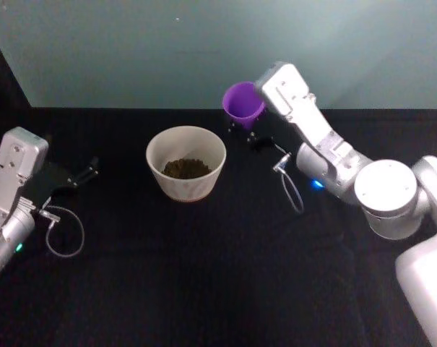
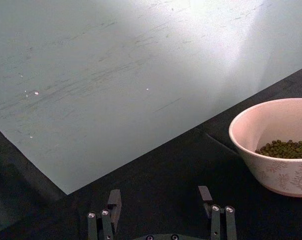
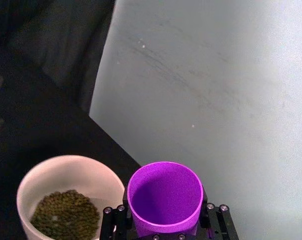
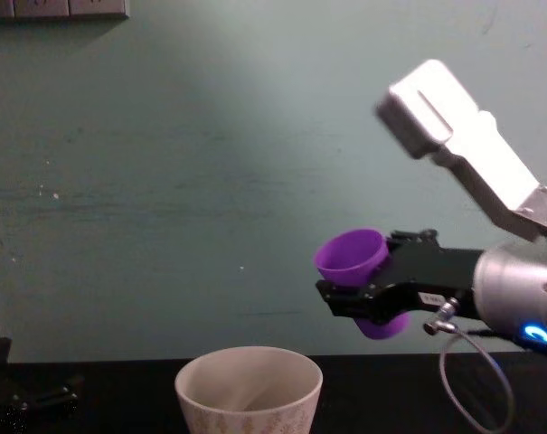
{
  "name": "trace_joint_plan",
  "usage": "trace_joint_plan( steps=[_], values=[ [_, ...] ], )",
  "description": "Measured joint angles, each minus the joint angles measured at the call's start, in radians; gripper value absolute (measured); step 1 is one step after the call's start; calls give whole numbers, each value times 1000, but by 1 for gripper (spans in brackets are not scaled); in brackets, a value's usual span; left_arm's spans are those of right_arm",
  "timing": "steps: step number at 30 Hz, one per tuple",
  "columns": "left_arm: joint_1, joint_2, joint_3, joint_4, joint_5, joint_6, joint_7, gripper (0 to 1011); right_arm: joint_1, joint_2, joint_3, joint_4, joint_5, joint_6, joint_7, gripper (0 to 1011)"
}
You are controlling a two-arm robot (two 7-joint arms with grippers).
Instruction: Pick up the cup and pour the mung beans from the cup into the bowl.
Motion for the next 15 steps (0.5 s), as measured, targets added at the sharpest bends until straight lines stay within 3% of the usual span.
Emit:
trace_joint_plan(
  steps=[3,10,12,15],
  values=[
    [0,0,0,0,0,0,0,1000,-23,-15,52,22,105,-6,22,731],
    [0,0,0,0,0,0,0,1000,-49,-35,109,63,227,-12,44,731],
    [0,0,0,0,0,0,0,1000,-56,-45,132,87,284,-17,57,731],
    [0,0,0,0,0,0,0,1000,-60,-53,147,104,323,-22,65,731]
  ],
)
